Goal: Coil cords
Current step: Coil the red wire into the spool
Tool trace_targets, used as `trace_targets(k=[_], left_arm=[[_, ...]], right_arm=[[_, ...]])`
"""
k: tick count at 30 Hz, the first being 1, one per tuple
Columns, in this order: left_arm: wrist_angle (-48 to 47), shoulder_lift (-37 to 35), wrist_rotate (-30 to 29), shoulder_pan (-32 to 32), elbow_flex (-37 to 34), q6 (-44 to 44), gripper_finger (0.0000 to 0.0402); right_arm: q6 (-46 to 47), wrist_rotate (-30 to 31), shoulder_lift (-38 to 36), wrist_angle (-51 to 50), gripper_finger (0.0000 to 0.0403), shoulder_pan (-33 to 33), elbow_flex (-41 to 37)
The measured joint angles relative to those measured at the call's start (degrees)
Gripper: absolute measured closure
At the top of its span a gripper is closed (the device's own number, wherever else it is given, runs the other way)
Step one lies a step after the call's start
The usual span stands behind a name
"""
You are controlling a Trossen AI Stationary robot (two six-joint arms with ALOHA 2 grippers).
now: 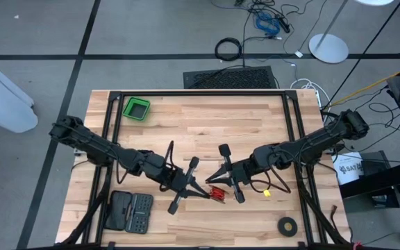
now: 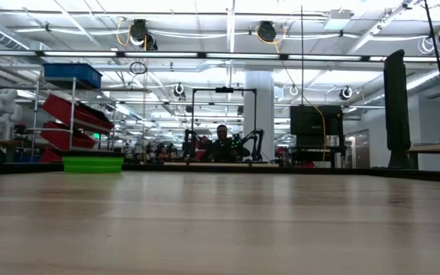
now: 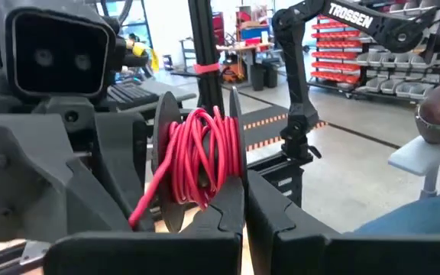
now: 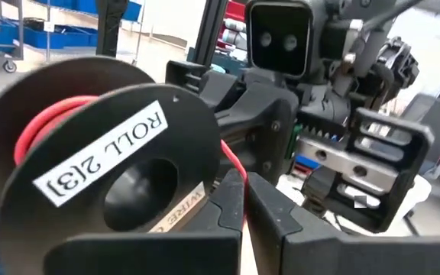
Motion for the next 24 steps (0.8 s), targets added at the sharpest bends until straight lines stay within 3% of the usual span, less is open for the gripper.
trace_targets(k=[16, 24], left_arm=[[2.5, 0.0, -0.3, -1.6, 0.0, 1.2, 0.0401], [2.2, 0.0, -5.3, -3.0, 0.0, 1.1, 0.0401]], right_arm=[[9.7, 0.7, 0.0, -7.9, 0.0362, 0.9, -0.1], [18.4, 20.6, -6.7, -23.8, 0.0357, 5.3, -0.2]])
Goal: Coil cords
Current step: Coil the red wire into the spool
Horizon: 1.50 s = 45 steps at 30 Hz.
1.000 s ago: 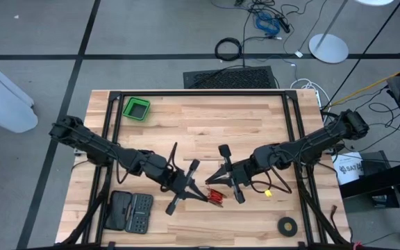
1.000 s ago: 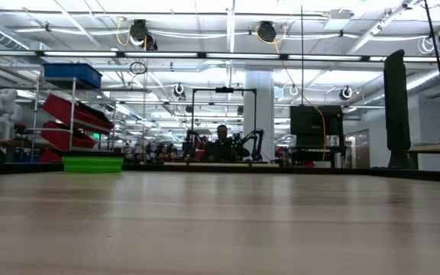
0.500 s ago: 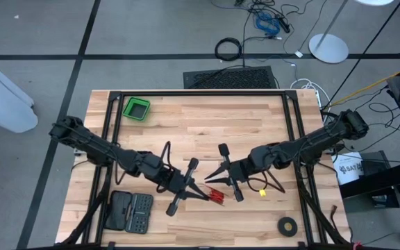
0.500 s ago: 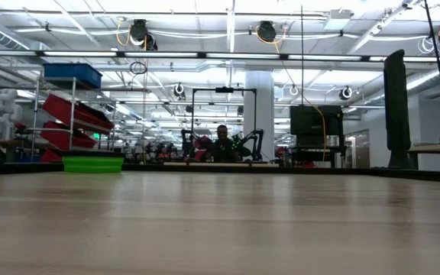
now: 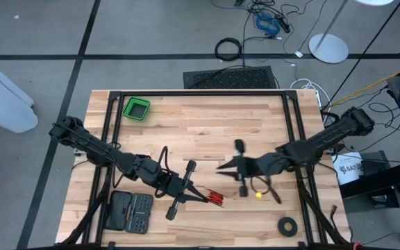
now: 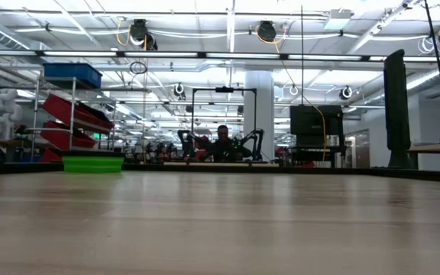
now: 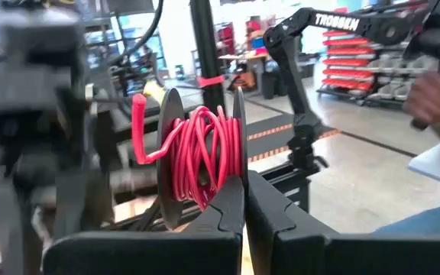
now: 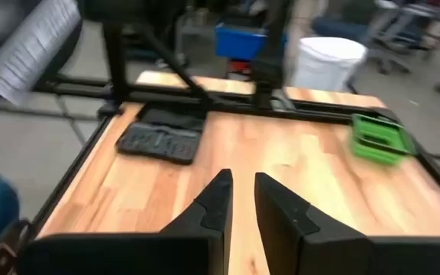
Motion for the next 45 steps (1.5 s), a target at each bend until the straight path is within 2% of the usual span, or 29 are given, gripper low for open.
trace_targets(k=[6, 11, 20, 29, 45], left_arm=[[-2.3, 0.0, -4.8, -0.1, 0.0, 0.0, 0.0401], [-7.5, 0.0, -6.1, 0.2, 0.0, -0.1, 0.0401], [-10.2, 0.0, -6.4, 1.3, 0.0, 0.2, 0.0401], [-12.9, -0.1, -10.1, 2.7, 0.0, 0.5, 0.0401], [-12.8, -0.1, -9.5, 2.7, 0.0, 2.0, 0.0401]], right_arm=[[6.1, 12.7, -8.0, -4.4, 0.0357, 7.8, 0.0], [5.4, 18.7, -10.2, -2.1, 0.0357, 13.5, 0.0], [3.4, 18.3, -5.8, 0.7, 0.0358, 14.5, 0.0], [-2.7, 18.3, -3.1, 7.1, 0.0355, 14.4, 0.0], [-1.4, 18.3, -1.0, 7.1, 0.0297, 13.1, 0.0]])
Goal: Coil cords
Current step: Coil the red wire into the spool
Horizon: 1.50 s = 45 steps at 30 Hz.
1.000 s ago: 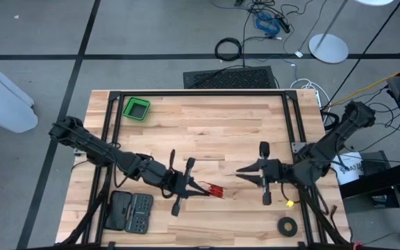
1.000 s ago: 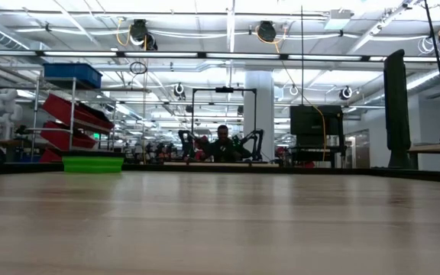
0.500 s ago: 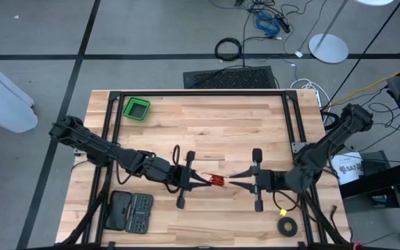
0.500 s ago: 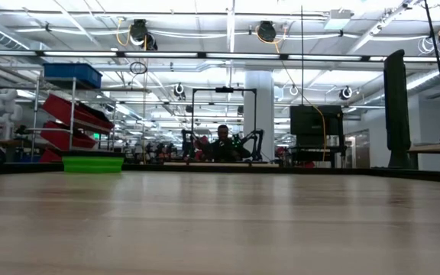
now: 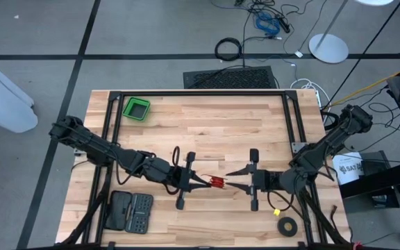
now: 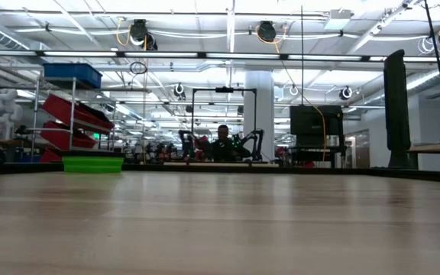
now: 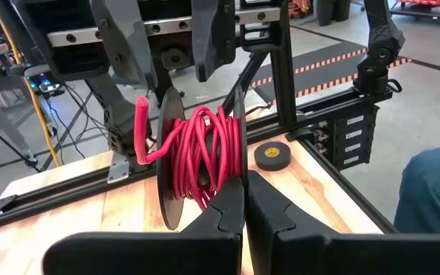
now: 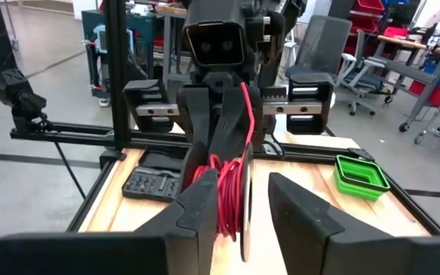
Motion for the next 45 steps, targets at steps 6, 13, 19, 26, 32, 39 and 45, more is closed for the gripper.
trace_targets(k=[6, 13, 19, 26, 32, 39, 45], left_arm=[[0.6, 0.0, 0.1, 0.0, 0.0, -0.3, 0.0401], [0.6, 0.0, 0.1, 0.0, 0.0, -1.2, 0.0401], [0.6, 0.0, 0.1, 0.0, 0.0, -2.1, 0.0401], [0.0, 0.0, 0.3, 0.0, 0.0, -3.6, 0.0401], [-0.3, 0.1, 0.3, 0.0, 0.0, -3.7, 0.0397], [0.0, 0.1, -0.2, 0.0, 0.0, -5.1, 0.0345], [-2.0, -0.6, -1.3, -0.2, 0.0, -6.8, 0.0289]], right_arm=[[0.0, 0.0, 0.0, -2.0, 0.0295, 0.0, 0.0], [0.0, 0.0, 0.0, -3.0, 0.0298, -1.4, 0.0], [0.0, -4.6, 0.0, -3.7, 0.0312, -3.1, 0.0], [0.0, -7.1, 2.2, -3.3, 0.0356, -5.0, 0.0], [-1.3, -7.1, 2.9, -2.9, 0.0397, -6.1, 0.1], [-2.0, -6.2, 2.9, -3.6, 0.0401, -6.2, 0.1], [-3.3, -1.6, 2.8, -4.0, 0.0402, -5.0, 0.1]])
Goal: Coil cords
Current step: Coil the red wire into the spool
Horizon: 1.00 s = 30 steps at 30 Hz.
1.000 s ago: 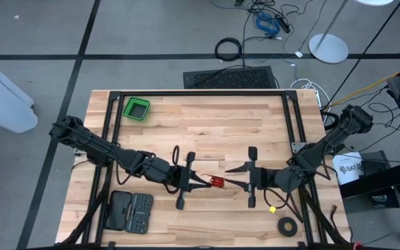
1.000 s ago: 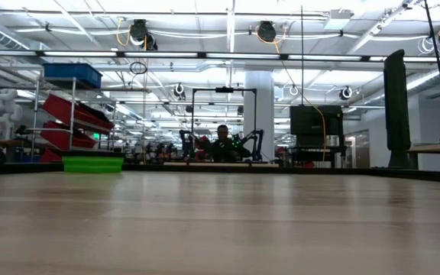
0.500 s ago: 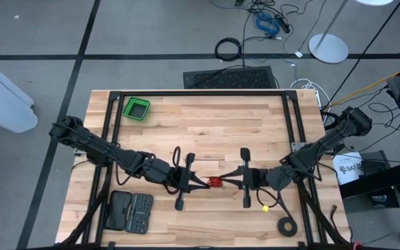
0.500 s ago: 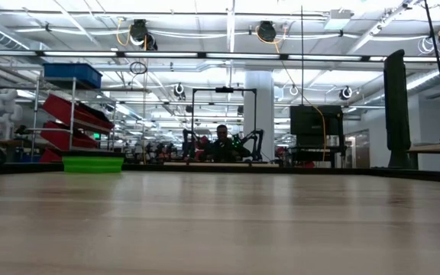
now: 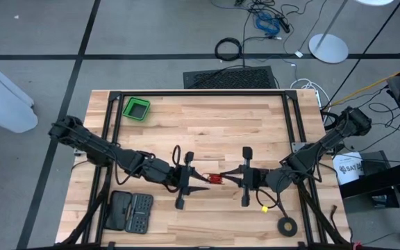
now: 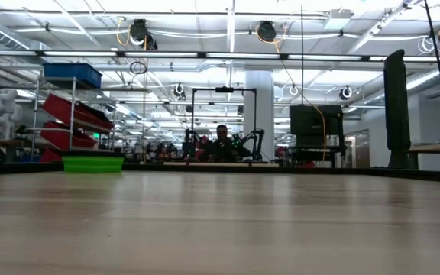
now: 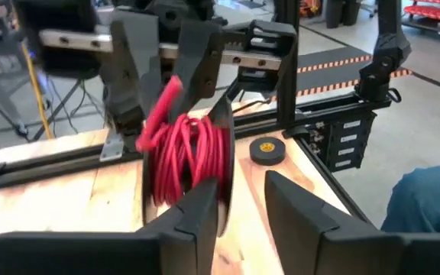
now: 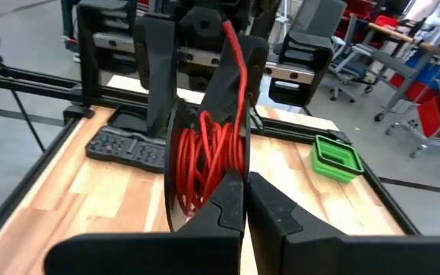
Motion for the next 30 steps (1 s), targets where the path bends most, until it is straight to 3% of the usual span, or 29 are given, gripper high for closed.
trace_targets(k=[11, 18, 30], left_arm=[[-8.4, -6.7, -3.4, -3.1, 0.1, -3.2, 0.0279], [-4.8, -8.4, -22.8, -5.5, 0.1, -4.0, 0.0279], [4.5, -4.0, -20.1, -4.5, 0.1, 11.0, 0.0278]], right_arm=[[-1.6, 3.9, -2.3, -0.5, 0.0402, 1.5, -0.1], [-1.5, 4.0, -2.3, -1.2, 0.0402, 1.5, -0.1], [-1.1, 3.6, -2.3, -1.2, 0.0402, 1.5, -0.1]])
